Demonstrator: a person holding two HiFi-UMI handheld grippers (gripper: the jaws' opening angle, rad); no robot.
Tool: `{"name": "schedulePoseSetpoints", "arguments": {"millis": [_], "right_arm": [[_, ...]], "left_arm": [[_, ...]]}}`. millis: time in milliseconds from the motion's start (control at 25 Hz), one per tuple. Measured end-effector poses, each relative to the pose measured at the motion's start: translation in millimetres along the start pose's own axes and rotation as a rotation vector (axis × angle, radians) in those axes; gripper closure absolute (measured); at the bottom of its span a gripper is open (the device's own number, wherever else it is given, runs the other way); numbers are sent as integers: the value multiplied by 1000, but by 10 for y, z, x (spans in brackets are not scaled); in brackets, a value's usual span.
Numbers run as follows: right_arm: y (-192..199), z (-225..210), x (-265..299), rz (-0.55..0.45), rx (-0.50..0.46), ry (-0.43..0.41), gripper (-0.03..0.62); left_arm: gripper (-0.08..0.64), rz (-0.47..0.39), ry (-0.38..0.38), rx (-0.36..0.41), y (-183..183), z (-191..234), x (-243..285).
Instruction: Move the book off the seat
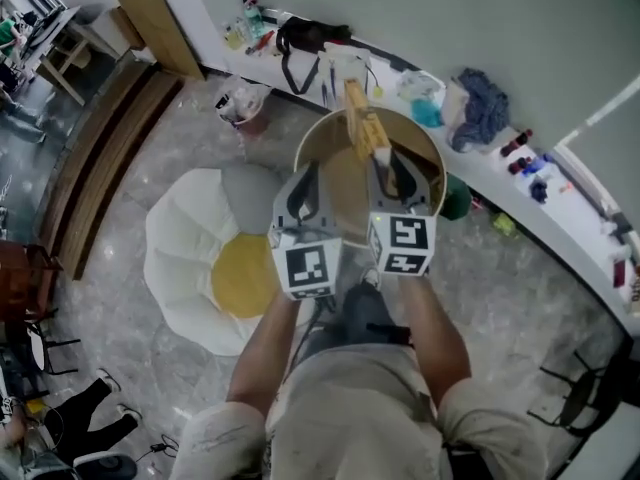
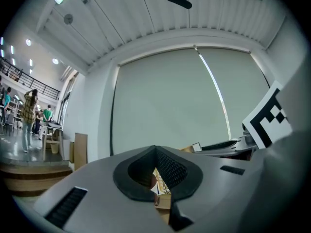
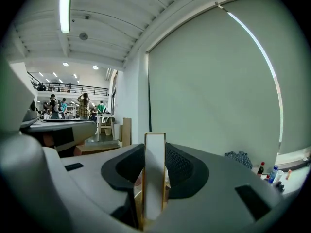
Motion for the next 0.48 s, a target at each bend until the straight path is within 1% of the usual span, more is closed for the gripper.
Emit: {"name": "schedulePoseSetpoints", "arguments": {"millis": [160, 360, 480], "right_arm": [[244, -238, 193, 55, 22, 11, 457], [574, -385, 368, 122, 28, 7, 457], [827, -486, 474, 183, 31, 2, 457]], "left_arm": [[558, 48, 20, -15, 195, -135, 271], [558, 101, 38, -41, 504, -283, 533], [558, 137, 44, -48, 726, -374, 694]]}}
Point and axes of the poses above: the fingertips, and each gripper's own axes: x forward along the fingers, z to its left, y out of its underside, the point moved 5 cm from there along -x, backward along the fingers, and after that the axes turned 10 degrees about y, right-handed, at the moved point
